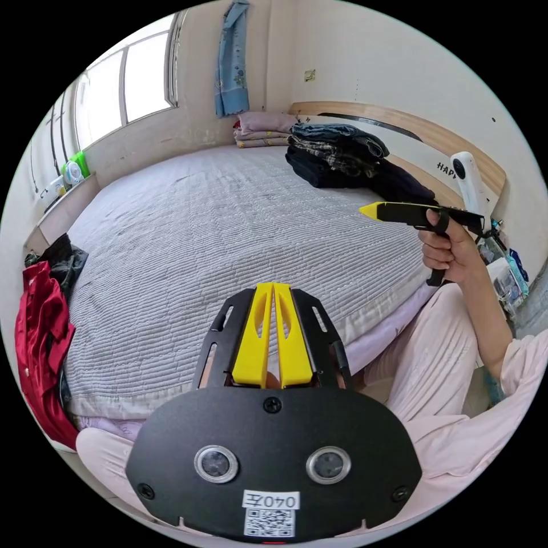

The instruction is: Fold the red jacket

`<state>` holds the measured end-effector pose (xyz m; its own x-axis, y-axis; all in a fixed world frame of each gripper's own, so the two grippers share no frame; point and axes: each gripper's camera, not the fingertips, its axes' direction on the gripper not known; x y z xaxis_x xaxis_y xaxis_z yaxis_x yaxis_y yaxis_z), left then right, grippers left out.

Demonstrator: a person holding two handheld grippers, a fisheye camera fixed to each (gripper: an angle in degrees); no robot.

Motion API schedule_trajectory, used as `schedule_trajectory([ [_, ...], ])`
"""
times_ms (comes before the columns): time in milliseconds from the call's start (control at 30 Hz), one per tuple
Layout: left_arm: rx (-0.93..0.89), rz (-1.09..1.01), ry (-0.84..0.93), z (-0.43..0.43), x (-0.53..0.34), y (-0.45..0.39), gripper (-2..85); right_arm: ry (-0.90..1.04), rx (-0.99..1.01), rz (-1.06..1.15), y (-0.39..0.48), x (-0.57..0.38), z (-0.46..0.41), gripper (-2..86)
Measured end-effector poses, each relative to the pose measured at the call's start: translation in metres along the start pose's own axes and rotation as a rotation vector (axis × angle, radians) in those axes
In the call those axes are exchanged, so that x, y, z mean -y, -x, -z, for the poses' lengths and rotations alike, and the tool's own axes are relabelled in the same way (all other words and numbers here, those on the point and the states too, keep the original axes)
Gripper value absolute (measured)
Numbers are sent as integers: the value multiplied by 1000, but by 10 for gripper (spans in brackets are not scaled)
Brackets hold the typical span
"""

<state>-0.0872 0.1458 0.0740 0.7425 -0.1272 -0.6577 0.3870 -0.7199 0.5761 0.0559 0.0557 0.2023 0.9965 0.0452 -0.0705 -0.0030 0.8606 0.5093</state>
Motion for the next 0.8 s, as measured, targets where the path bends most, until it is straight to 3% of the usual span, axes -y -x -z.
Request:
schedule_trajectory([
  [267, 57, 151, -52, 20, -43, 57, -9, 23, 182, -37, 12, 56, -57, -10],
  [433, 268, 278, -62, 42, -77, 105, -8, 66, 202, -60, -3, 53, -107, -10],
  [600, 714, 305, -33, 58, -99, 167, 8, 130, 285, -129, -27, 41, -124, -10],
  [800, 802, 366, 20, 63, -108, 233, 32, 93, 331, -115, -28, 57, -134, -10],
])
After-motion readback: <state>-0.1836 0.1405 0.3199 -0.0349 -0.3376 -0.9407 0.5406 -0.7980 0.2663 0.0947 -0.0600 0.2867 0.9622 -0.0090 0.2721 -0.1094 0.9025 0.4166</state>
